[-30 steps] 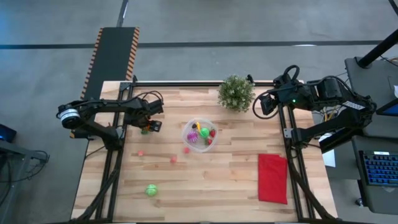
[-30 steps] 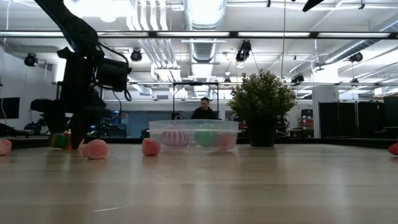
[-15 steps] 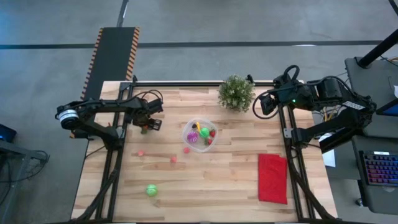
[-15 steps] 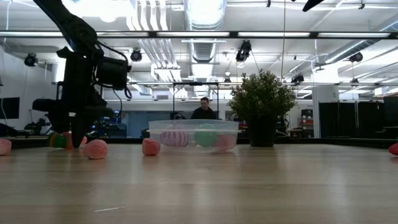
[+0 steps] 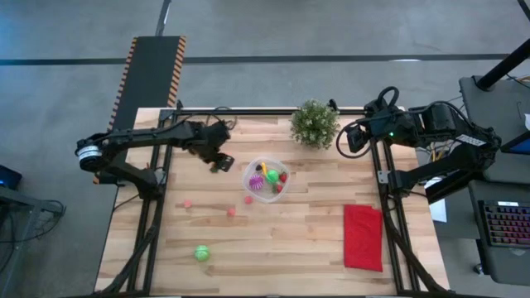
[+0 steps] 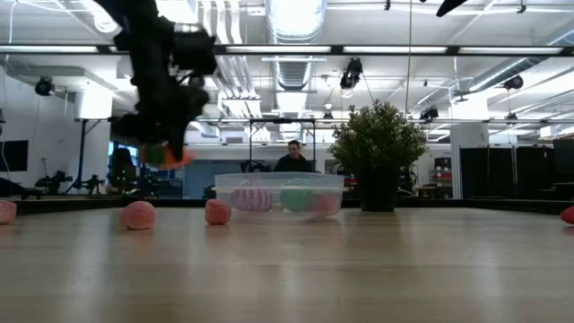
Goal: Pick and placing Produce into tupperware
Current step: Put the orange carrot into the transparent bin
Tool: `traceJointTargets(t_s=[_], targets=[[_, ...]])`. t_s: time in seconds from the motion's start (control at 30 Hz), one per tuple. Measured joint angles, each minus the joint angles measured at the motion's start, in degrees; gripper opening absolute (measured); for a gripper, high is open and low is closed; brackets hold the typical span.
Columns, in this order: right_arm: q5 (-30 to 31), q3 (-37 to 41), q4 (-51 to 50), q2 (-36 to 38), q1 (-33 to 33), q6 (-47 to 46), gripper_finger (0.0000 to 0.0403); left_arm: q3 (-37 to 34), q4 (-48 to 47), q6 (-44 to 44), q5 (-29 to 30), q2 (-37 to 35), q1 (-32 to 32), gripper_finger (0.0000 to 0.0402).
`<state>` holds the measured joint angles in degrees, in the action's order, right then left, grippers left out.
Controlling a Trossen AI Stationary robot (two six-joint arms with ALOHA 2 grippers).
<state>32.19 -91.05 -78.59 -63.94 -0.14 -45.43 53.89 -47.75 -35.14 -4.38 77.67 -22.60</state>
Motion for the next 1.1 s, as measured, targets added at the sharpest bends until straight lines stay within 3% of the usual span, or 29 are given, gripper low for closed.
traceJointTargets(t_s=[0.27,0.67,0.9,1.1], targets=[[0.96,0.00,0.06,0.00,0.00,-0.80,0.0235,13.56,0.77,-1.57,-0.03,9.63,4.33,0.0168],[0.92,0.00,0.04,0.00,0.00,-2.14,0.0235,29.35,1.04,4.50,-4.35,28.22,7.60,0.0169],[0.63,0.00,-0.04,0.00,0.00,-2.14,0.0235,32.87,0.81,18.99,-4.43,32.10,8.85,0.0169],[0.63,0.00,-0.23,0.00,0.00,-2.10,0.0235,32.58,0.75,23.58,-4.50,32.83,9.14,0.0169]])
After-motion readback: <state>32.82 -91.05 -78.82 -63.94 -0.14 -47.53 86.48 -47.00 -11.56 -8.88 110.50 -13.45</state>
